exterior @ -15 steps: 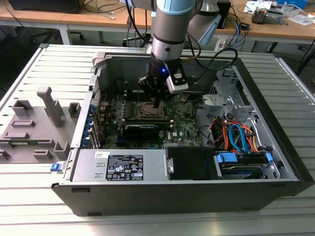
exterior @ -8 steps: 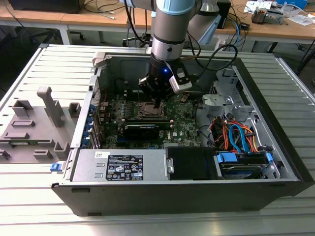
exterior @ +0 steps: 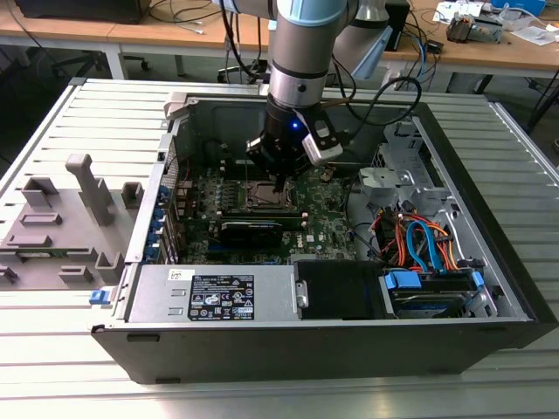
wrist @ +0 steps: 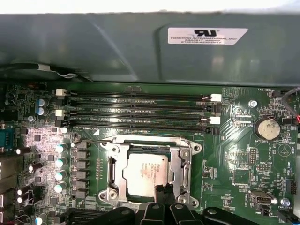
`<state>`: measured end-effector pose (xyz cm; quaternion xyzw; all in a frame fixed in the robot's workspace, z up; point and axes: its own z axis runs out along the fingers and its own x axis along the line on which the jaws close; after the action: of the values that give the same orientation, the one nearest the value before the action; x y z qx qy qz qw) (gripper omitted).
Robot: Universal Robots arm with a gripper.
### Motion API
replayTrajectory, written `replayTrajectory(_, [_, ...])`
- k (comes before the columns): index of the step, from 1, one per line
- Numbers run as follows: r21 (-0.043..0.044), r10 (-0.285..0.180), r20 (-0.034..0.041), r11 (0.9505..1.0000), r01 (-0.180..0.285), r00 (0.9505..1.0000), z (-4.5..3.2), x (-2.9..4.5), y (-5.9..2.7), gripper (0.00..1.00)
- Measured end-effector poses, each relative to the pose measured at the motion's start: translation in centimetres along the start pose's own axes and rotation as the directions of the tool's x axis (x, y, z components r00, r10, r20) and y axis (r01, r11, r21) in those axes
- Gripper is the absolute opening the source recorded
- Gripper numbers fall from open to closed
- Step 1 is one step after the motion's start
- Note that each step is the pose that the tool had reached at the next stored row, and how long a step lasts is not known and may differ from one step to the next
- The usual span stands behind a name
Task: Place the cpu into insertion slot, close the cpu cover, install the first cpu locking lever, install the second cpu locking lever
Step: 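Install the first cpu locking lever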
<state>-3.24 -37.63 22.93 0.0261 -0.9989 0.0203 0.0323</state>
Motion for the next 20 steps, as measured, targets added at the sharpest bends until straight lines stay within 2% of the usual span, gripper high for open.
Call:
replayTrajectory(2, [-0.0039,-0.01,0.0005,0.9999,0.01,1.0,-0.01,0.01,-0.01,0.11])
replayTrajectory(3, [-0.0108,-0.014,0.0011,0.9998,0.014,0.9999,-0.02,0.01,0.0,0.11])
replayTrajectory(4, [-0.0222,-0.019,0.0021,0.9996,0.019,0.9998,-0.01,0.01,0.0,0.11])
replayTrajectory(5, [-0.0272,-0.025,0.0027,0.9993,0.025,0.9997,-0.01,0.01,0.0,0.11])
replayTrajectory(8, [-0.0268,-0.058,0.0041,0.9979,0.058,0.9983,-0.01,0.0,-0.01,0.11])
replayTrajectory(13, [-0.0265,-0.061,0.0043,0.9978,0.061,0.9982,0.0,0.0,0.0,0.11])
replayTrajectory(14, [-0.0262,-0.06,0.0075,0.9978,0.06,0.9982,0.0,0.01,0.0,0.11])
replayTrajectory(16, [-0.0238,-0.059,0.0292,0.9979,0.06,0.9978,0.02,0.0,0.0,0.11])
replayTrajectory(17, [-0.0234,-0.059,0.0345,0.9979,0.06,0.9977,0.03,0.0,0.0,0.11])
replayTrajectory(20, [-0.0232,-0.059,0.0348,0.9979,0.06,0.9976,0.03,0.0,0.0,0.11])
